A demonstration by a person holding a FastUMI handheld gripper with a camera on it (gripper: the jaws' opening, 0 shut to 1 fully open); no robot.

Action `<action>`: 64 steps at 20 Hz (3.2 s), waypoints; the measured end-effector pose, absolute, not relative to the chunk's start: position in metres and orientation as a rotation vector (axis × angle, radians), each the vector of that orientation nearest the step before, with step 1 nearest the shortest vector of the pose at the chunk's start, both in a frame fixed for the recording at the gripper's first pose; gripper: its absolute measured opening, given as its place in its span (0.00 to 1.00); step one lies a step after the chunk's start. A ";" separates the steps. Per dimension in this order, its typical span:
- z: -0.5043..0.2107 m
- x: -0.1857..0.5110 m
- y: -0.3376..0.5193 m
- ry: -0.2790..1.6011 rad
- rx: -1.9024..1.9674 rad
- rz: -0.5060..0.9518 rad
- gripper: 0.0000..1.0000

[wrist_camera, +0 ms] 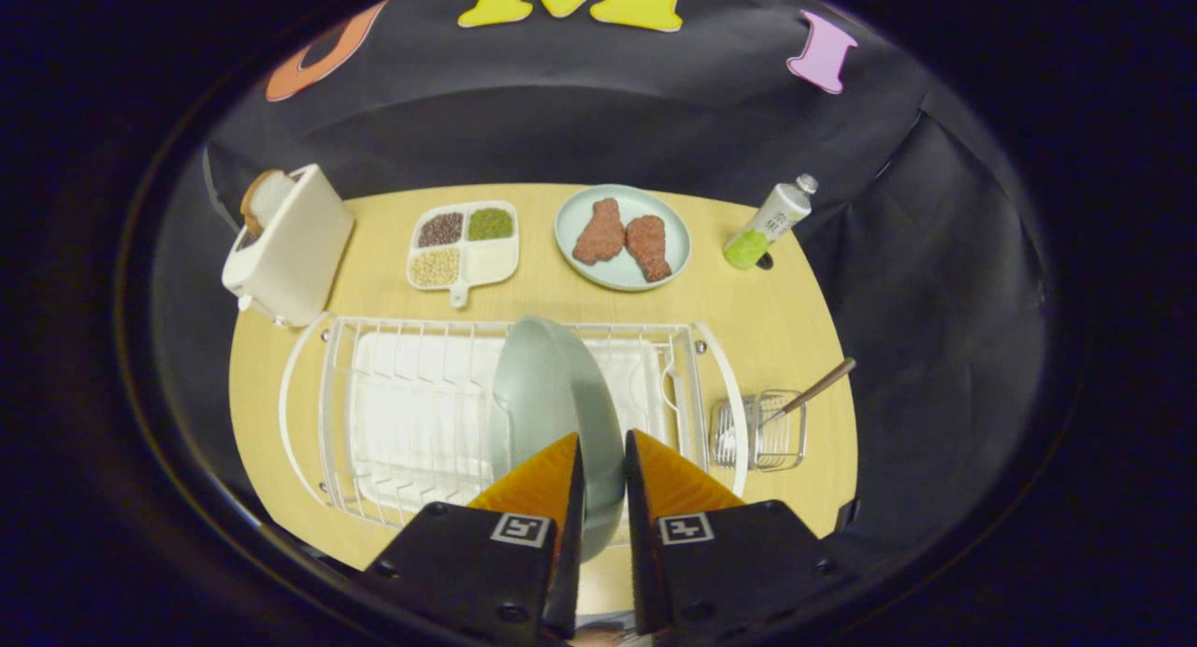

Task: Take the plate from the dish rack, then take the spoon from the basket and place it into the plate.

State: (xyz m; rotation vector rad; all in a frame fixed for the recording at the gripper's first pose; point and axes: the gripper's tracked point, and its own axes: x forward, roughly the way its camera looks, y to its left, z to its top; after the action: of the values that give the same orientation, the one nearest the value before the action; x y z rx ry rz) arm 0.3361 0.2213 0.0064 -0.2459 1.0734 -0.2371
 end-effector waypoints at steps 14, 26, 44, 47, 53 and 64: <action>0.050 0.317 0.224 0.876 -0.369 -0.406 0.12; 0.035 0.199 0.178 0.859 -0.139 -0.110 0.12; -0.160 0.111 0.110 0.986 0.296 0.204 0.12; -0.176 0.117 0.101 1.014 0.369 0.243 0.13; -0.189 0.124 0.080 1.009 0.248 0.195 0.23; -0.140 0.160 0.021 0.641 -0.035 0.040 0.78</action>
State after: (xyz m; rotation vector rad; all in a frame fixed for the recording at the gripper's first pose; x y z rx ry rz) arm 0.1596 0.0208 -0.1403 -0.0352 0.6406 0.0398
